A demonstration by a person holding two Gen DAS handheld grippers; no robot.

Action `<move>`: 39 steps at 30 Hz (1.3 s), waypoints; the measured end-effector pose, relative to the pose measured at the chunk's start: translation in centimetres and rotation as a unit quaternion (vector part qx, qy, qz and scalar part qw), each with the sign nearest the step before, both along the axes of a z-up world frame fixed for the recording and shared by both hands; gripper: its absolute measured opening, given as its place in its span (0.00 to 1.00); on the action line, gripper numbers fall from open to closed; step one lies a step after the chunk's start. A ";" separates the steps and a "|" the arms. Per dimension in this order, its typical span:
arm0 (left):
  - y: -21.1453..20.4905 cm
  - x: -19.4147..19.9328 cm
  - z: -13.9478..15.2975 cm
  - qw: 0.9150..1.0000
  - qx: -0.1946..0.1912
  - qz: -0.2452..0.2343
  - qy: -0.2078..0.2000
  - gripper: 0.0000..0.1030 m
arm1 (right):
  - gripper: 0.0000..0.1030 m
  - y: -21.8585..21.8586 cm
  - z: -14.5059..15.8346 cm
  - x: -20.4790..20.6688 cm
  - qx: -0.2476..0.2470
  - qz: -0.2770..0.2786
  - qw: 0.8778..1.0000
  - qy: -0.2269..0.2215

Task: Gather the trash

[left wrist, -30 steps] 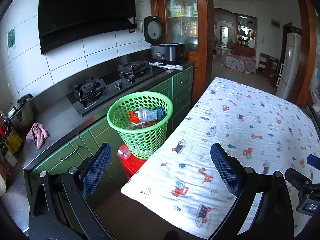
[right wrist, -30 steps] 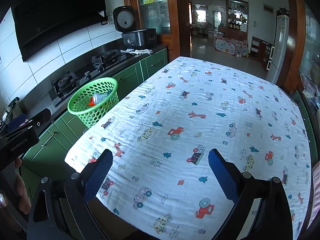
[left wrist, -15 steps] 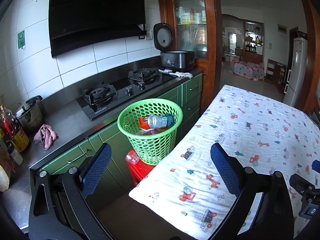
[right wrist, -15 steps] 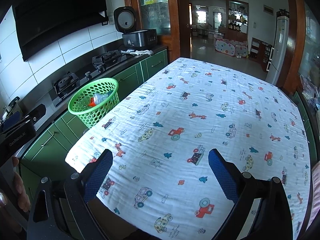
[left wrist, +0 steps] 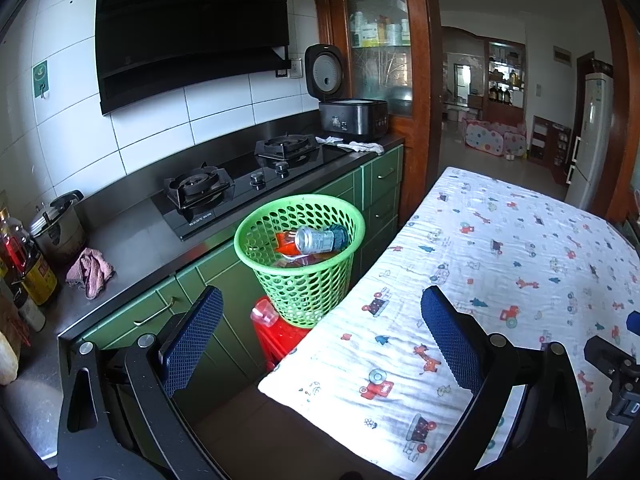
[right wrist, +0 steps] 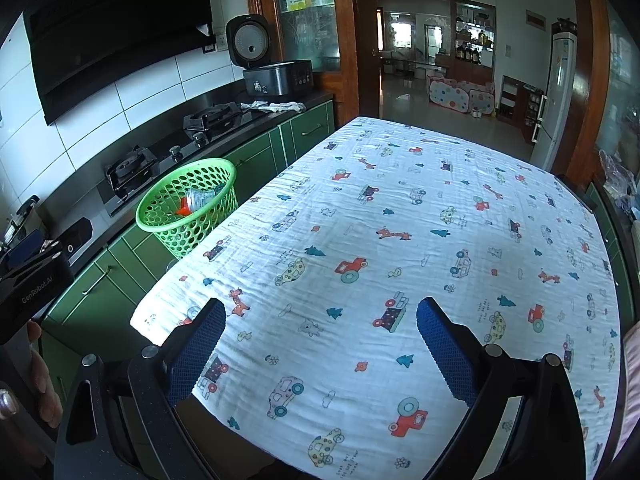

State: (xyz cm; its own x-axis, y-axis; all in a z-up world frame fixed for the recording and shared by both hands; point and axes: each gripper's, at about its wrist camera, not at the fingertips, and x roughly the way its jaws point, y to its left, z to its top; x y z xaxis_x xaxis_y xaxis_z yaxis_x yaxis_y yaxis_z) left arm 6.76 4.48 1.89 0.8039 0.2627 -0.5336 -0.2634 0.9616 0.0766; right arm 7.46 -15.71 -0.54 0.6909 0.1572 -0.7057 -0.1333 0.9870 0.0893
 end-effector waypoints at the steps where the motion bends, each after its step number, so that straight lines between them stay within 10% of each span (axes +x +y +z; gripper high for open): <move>1: -0.1 0.0 -0.1 1.000 0.002 -0.002 0.001 0.95 | 0.90 -0.1 0.0 0.0 0.000 0.000 1.000 0.000; 39: 0.8 -1.4 -0.5 1.000 0.018 -0.006 0.002 0.95 | 0.90 1.1 0.3 0.2 -0.005 0.017 1.000 -0.008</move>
State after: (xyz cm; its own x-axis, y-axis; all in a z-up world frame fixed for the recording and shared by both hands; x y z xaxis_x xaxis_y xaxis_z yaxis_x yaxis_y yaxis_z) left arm 5.40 5.32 1.39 0.8049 0.2712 -0.5278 -0.2505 0.9616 0.1119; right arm 7.71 -14.58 -0.26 0.6960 0.1737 -0.6967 -0.1679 0.9828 0.0773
